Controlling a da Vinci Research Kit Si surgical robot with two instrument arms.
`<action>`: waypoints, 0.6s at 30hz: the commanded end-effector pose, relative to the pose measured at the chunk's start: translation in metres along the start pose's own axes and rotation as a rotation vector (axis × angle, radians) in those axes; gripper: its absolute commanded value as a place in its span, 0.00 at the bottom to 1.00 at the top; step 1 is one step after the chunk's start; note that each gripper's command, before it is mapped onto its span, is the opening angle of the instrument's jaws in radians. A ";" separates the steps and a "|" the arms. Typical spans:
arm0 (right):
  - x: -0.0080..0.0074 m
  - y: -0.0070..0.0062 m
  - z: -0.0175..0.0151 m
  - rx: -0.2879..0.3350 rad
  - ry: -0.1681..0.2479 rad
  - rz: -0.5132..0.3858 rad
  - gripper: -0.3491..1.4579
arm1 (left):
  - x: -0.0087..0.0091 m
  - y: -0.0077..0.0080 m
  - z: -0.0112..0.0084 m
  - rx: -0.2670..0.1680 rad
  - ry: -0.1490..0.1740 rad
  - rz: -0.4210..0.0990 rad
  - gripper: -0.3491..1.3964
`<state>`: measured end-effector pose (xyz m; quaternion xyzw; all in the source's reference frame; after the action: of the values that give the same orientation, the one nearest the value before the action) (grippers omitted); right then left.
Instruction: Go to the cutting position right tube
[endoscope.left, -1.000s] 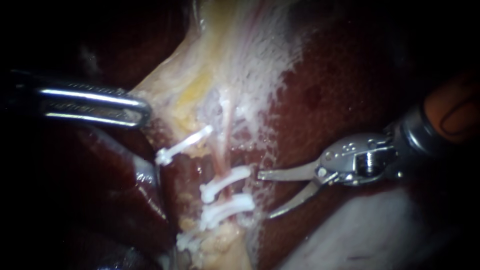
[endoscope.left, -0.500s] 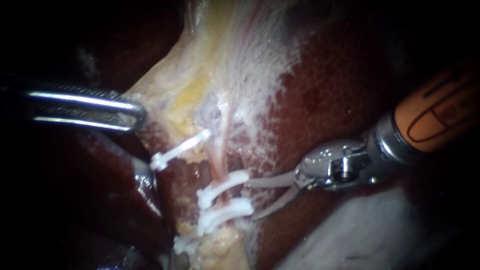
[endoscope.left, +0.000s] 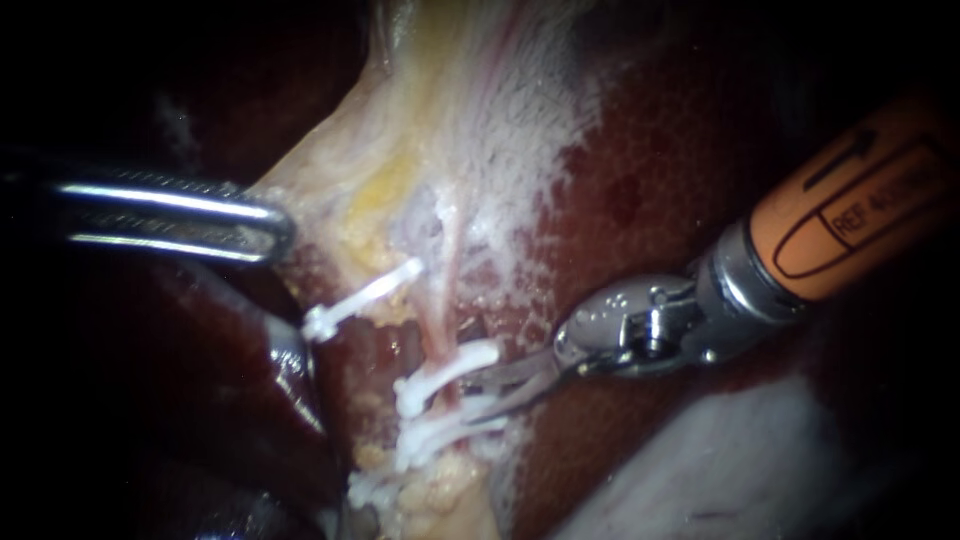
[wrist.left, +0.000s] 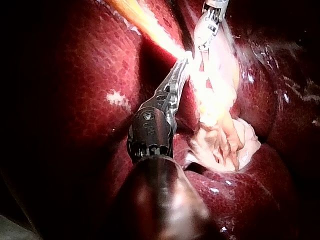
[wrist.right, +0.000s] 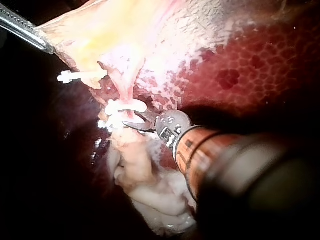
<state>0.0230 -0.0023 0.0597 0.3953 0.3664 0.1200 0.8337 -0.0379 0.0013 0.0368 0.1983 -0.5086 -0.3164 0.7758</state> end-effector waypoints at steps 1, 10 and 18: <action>0.0001 0.0000 0.0001 0.000 0.001 0.000 0.32 | 0.0000 0.0000 0.0000 0.000 0.000 0.000 0.00; 0.0010 0.0002 0.0009 0.003 0.012 0.002 0.31 | 0.0000 -0.0001 0.0002 -0.002 0.000 0.000 0.00; 0.0016 0.0002 0.0015 0.013 0.033 0.001 0.30 | -0.0001 -0.0001 0.0003 -0.002 0.000 0.000 0.00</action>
<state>0.0253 -0.0024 0.0597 0.3995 0.3820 0.1245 0.8240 -0.0382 0.0012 0.0368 0.1976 -0.5084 -0.3169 0.7759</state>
